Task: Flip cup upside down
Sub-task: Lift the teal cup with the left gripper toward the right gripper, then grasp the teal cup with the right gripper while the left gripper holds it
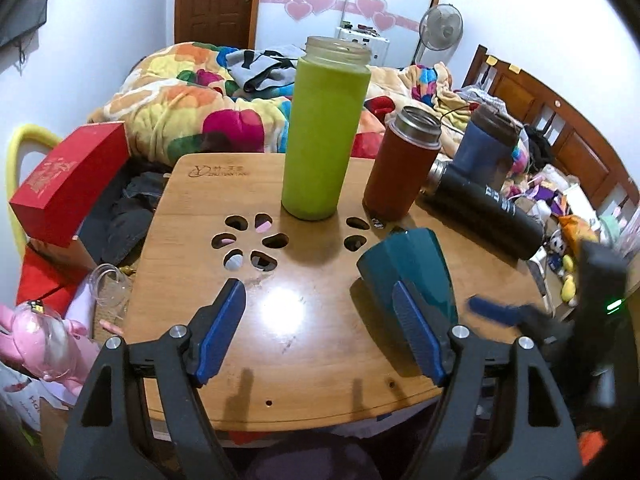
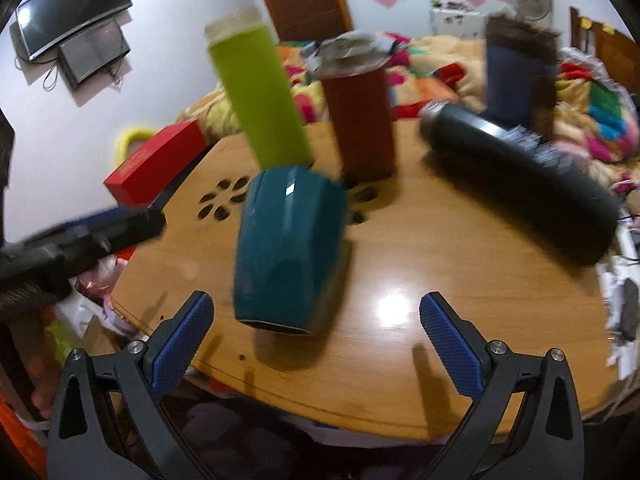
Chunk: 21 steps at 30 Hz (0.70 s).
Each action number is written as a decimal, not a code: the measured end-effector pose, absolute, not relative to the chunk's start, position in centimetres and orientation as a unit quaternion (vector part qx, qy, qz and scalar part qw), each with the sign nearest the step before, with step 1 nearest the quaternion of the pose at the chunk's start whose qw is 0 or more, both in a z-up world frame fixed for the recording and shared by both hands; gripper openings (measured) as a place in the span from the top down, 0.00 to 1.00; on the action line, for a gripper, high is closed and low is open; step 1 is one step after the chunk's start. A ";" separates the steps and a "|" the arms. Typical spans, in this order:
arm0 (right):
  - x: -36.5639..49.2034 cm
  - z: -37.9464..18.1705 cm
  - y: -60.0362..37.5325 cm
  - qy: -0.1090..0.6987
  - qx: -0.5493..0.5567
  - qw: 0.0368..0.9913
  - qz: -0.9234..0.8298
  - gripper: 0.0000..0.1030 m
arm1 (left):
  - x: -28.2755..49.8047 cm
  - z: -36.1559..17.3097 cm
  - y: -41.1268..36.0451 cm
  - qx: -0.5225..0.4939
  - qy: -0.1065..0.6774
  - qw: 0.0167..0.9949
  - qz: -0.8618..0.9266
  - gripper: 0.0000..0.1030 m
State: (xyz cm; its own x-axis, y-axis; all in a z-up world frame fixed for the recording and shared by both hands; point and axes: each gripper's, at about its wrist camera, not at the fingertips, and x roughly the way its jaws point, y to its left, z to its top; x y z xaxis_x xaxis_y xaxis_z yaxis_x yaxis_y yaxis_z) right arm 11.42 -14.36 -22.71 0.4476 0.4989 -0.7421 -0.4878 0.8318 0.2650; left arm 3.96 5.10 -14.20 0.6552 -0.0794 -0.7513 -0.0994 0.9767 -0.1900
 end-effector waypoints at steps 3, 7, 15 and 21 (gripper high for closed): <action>12.0 -24.2 -12.9 0.456 0.010 0.838 0.298 0.17 | 4.3 -14.2 4.9 -0.111 0.412 0.904 -0.004 0.31; 12.0 -24.6 -12.2 0.449 -0.001 0.841 0.302 0.37 | 5.1 -14.4 3.7 -0.111 0.413 0.904 -0.030 0.44; 11.6 -24.4 -12.6 0.442 -0.007 0.842 0.309 0.45 | 6.7 -14.7 0.2 -0.110 0.419 0.897 -0.089 0.74; 10.7 -23.4 -13.2 0.427 -0.031 0.852 0.302 0.45 | 7.5 -14.9 -1.3 -0.111 0.425 0.891 -0.109 0.85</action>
State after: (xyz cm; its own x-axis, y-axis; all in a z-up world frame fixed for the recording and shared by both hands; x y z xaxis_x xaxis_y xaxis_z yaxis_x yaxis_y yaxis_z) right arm 10.66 -13.24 -23.39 0.4531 0.4890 -0.7454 -0.5413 0.8153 0.2058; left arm 7.51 -1.25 -14.94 0.6142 -0.2887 -0.7344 0.0996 0.9516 -0.2908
